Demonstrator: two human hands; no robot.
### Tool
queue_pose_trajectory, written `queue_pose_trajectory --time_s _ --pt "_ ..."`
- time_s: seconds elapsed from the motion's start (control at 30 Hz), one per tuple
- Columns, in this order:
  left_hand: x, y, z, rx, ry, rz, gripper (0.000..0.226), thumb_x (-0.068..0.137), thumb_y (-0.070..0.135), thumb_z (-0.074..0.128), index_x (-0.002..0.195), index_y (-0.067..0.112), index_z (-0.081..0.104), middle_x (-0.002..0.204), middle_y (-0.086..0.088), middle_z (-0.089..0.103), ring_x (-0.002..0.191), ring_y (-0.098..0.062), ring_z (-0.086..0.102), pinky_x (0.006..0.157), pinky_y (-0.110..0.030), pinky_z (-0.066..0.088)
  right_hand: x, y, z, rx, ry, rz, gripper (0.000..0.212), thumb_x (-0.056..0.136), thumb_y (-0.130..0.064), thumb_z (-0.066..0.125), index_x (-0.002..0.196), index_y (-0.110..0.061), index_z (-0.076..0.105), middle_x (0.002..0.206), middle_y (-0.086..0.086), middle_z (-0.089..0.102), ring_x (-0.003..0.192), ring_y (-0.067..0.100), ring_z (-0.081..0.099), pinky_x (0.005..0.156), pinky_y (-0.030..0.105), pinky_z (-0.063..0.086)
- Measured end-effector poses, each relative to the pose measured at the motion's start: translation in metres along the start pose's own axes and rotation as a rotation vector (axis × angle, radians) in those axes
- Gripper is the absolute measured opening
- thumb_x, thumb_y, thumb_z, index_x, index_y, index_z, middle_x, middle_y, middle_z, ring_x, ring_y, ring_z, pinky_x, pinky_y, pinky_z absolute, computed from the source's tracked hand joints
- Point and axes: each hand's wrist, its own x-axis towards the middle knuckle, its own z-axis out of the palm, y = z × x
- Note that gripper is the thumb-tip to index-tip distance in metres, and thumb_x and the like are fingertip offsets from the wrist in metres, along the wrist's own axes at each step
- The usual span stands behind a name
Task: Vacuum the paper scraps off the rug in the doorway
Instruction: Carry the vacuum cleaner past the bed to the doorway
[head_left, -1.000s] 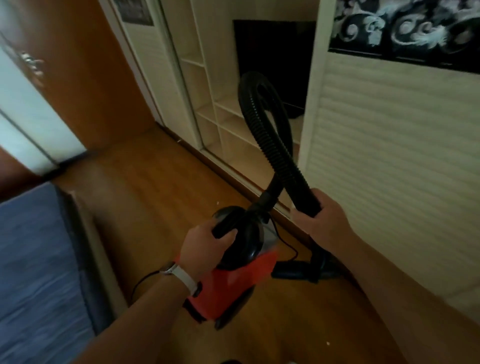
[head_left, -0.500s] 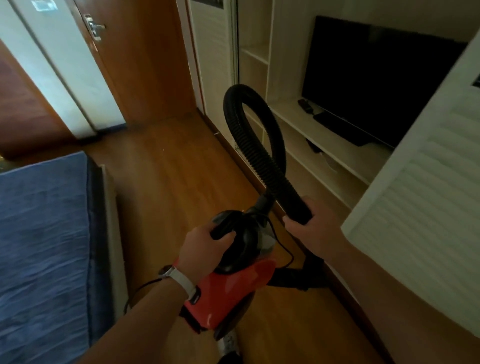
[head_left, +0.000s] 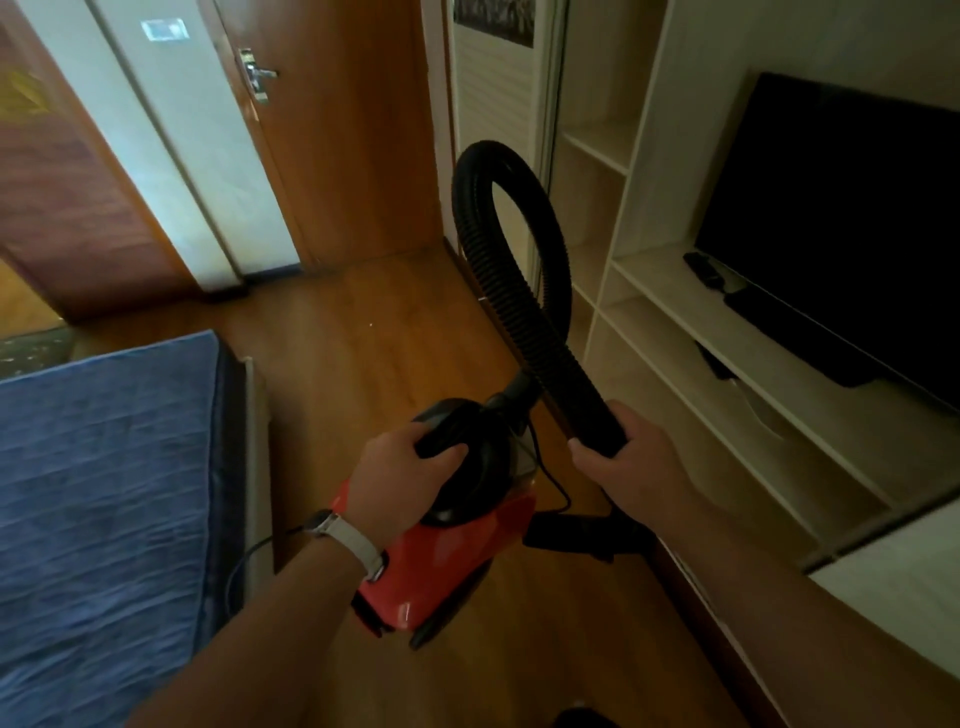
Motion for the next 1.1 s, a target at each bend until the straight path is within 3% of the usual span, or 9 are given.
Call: queue_pose_trajectory --time_s 0.1,0.23,0.33,0.47,0.7,0.83,1.03,1.1 --pt "0.037 -0.006 -0.004 -0.013 0.038 0.001 0.019 0.086 0.041 0.069 0.087 0.022 0.070 0.070 0.006 0.069 0.060 -0.002 0.064 0.048 -0.018 0.048 0.048 -0.001 0.010 0.005 -0.022 -0.039 0.021 0.083 -0.028 0.073 0.074 -0.037 0.057 0.070 0.008 0.059 0.061 0.015 0.056 0.055 0.030 0.045" --pt "0.093 -0.014 0.004 -0.006 0.080 -0.071 0.025 0.085 0.047 0.068 0.092 0.023 0.071 0.075 0.005 0.071 0.064 -0.006 0.066 0.059 -0.032 0.056 0.120 0.003 0.026 0.063 -0.066 -0.037 0.015 0.079 -0.034 0.073 0.081 -0.042 0.060 0.075 0.009 0.062 0.069 0.027 0.063 0.059 0.034 0.049" --pt "0.137 -0.015 0.009 -0.017 0.118 -0.130 0.027 0.085 0.047 0.068 0.097 0.023 0.072 0.079 0.006 0.072 0.068 -0.006 0.067 0.063 -0.035 0.057 0.181 0.003 0.035 0.086 -0.129 -0.040 0.013 0.079 -0.035 0.072 0.080 -0.039 0.060 0.076 0.007 0.061 0.071 0.027 0.062 0.062 0.034 0.048" --pt "0.194 -0.007 0.007 0.031 0.158 -0.167 0.029 0.086 0.047 0.068 0.101 0.023 0.072 0.077 0.007 0.071 0.067 -0.002 0.066 0.056 -0.023 0.052 0.259 -0.002 0.036 0.125 -0.205 -0.067 0.018 0.084 -0.019 0.073 0.078 -0.028 0.058 0.069 -0.003 0.053 0.064 0.013 0.053 0.060 0.029 0.043" --pt "0.265 0.002 -0.003 -0.067 0.280 -0.183 0.015 0.085 0.035 0.074 0.093 0.033 0.061 0.074 0.018 0.063 0.067 0.015 0.060 0.053 -0.005 0.042 0.360 -0.021 0.050 0.098 -0.280 -0.171 0.012 0.087 -0.019 0.072 0.093 -0.016 0.062 0.071 -0.001 0.049 0.063 0.014 0.049 0.057 0.025 0.039" --pt "0.305 -0.012 -0.015 -0.073 0.344 -0.237 0.015 0.082 0.040 0.075 0.084 0.033 0.061 0.069 0.012 0.065 0.063 0.003 0.063 0.052 -0.013 0.041 0.406 -0.034 0.068 0.070 -0.364 -0.194 0.019 0.087 -0.015 0.072 0.100 -0.006 0.061 0.076 0.006 0.050 0.067 0.018 0.049 0.058 0.025 0.040" --pt "0.375 -0.042 -0.027 -0.040 0.359 -0.320 0.018 0.081 0.046 0.072 0.089 0.032 0.065 0.078 0.010 0.068 0.071 -0.003 0.065 0.061 -0.026 0.051 0.482 -0.042 0.109 0.035 -0.407 -0.168 0.012 0.086 -0.017 0.071 0.093 -0.014 0.062 0.075 0.003 0.053 0.067 0.015 0.051 0.062 0.028 0.043" --pt "0.407 -0.056 -0.031 -0.072 0.341 -0.329 0.016 0.081 0.046 0.073 0.087 0.035 0.063 0.078 0.011 0.069 0.071 -0.004 0.066 0.063 -0.030 0.055 0.511 -0.044 0.126 0.006 -0.409 -0.156 0.015 0.087 -0.019 0.071 0.085 -0.025 0.058 0.072 -0.002 0.051 0.064 0.013 0.049 0.060 0.025 0.041"
